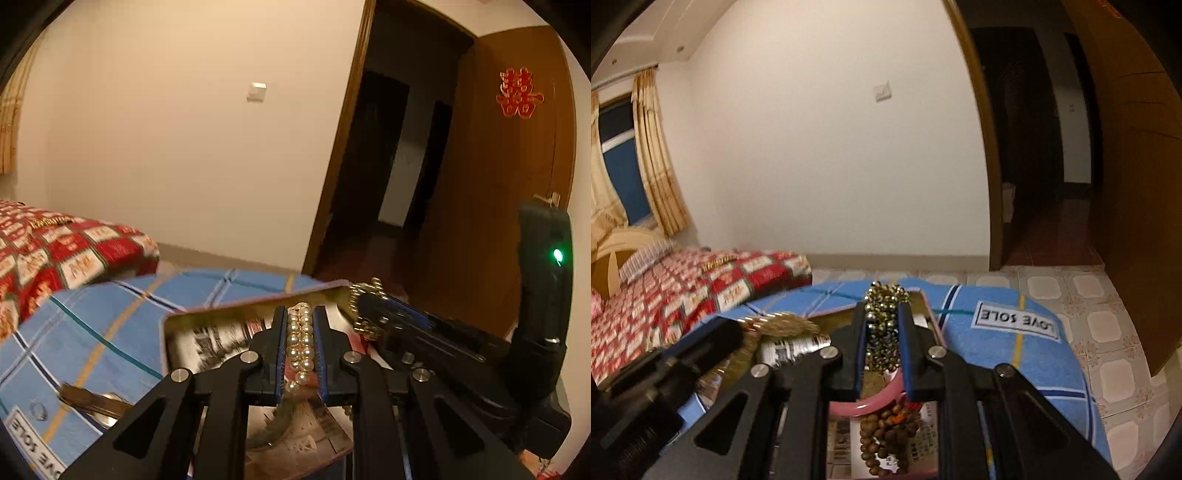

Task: Organize jewelry
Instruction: 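Carry both strands into the pink tin and open both tools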

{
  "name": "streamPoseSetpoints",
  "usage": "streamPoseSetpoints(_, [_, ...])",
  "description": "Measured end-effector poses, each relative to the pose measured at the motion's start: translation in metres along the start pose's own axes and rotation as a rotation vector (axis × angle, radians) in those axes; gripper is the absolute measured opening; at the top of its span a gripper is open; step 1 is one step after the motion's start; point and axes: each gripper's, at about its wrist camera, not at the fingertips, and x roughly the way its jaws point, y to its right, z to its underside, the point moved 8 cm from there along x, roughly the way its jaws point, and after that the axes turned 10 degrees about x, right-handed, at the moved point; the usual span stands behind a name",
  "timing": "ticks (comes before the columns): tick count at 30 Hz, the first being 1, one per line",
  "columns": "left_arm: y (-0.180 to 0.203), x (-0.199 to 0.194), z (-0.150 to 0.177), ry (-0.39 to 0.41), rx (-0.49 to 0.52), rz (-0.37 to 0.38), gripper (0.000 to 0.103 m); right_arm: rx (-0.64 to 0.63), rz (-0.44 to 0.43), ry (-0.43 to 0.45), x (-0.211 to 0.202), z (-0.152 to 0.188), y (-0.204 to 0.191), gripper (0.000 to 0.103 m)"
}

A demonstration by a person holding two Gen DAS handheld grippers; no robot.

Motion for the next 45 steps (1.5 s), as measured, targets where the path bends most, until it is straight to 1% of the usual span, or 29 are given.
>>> streamPoseSetpoints(4, [0.0,0.012,0.012,-0.063,0.024,-0.028,0.013,-0.021,0.03,-0.075,0.011,0.011,0.008,0.018])
streamPoseSetpoints(10, [-0.003,0.022,0.024,-0.134,0.031,-0.071,0.013,-0.058,0.052,-0.105,0.014,0.018,0.009,0.018])
streamPoseSetpoints(13, [-0.004,0.023,0.025,-0.148,0.039,-0.084,0.013,-0.058,0.056,-0.121,0.017,0.019,0.012,0.018])
streamPoseSetpoints(19, [-0.007,0.025,0.026,-0.164,0.058,-0.121,0.013,-0.049,0.044,-0.122,0.015,0.019,0.012,0.019])
streamPoseSetpoints(21, [-0.008,0.024,0.027,-0.167,0.053,-0.13,0.015,-0.038,0.033,-0.119,0.014,0.018,0.012,0.025])
streamPoseSetpoints(22, [-0.008,0.023,0.027,-0.166,0.048,-0.126,0.021,-0.023,0.015,-0.117,0.012,0.018,0.011,0.03])
streamPoseSetpoints(23, [-0.007,0.02,0.027,-0.164,0.044,-0.122,0.027,-0.006,0.001,-0.113,0.011,0.017,0.011,0.051])
streamPoseSetpoints(24, [-0.006,0.018,0.027,-0.161,0.04,-0.127,0.045,0.006,-0.008,-0.096,0.008,0.015,0.01,0.067])
streamPoseSetpoints(25, [-0.006,0.013,0.026,-0.151,0.041,-0.142,0.064,0.013,-0.032,-0.064,0.001,0.01,0.008,0.071])
streamPoseSetpoints(27, [-0.007,-0.004,0.019,-0.087,0.059,-0.199,0.076,0.004,-0.022,0.011,-0.012,0.002,0.006,0.081])
streamPoseSetpoints(28, [-0.007,-0.009,0.018,-0.072,0.066,-0.214,0.078,0.001,-0.015,0.041,-0.017,-0.001,0.007,0.085])
streamPoseSetpoints(30, [-0.008,-0.018,0.015,-0.063,0.087,-0.249,0.079,0.011,0.002,0.107,-0.028,-0.007,0.01,0.098])
streamPoseSetpoints(32, [-0.012,-0.022,0.019,-0.077,0.097,-0.279,0.079,0.028,0.018,0.135,-0.031,-0.01,0.013,0.1])
streamPoseSetpoints(35, [-0.02,-0.028,0.027,-0.097,0.102,-0.326,0.079,0.04,0.051,0.136,-0.03,-0.008,0.018,0.1])
streamPoseSetpoints(37, [-0.024,-0.034,0.03,-0.096,0.11,-0.357,0.079,0.033,0.08,0.149,-0.032,-0.007,0.018,0.1])
streamPoseSetpoints(40, [-0.029,-0.038,0.033,-0.097,0.117,-0.394,0.079,0.009,0.11,0.195,-0.039,-0.004,0.013,0.101])
streamPoseSetpoints(42, [-0.035,-0.041,0.038,-0.105,0.111,-0.406,0.079,-0.017,0.113,0.215,-0.045,0.001,0.007,0.103])
streamPoseSetpoints(43, [-0.037,-0.042,0.042,-0.107,0.106,-0.409,0.079,-0.038,0.125,0.211,-0.047,0.004,0.002,0.103])
streamPoseSetpoints(45, [-0.039,-0.042,0.046,-0.121,0.094,-0.4,0.079,-0.066,0.136,0.212,-0.05,0.009,-0.003,0.103])
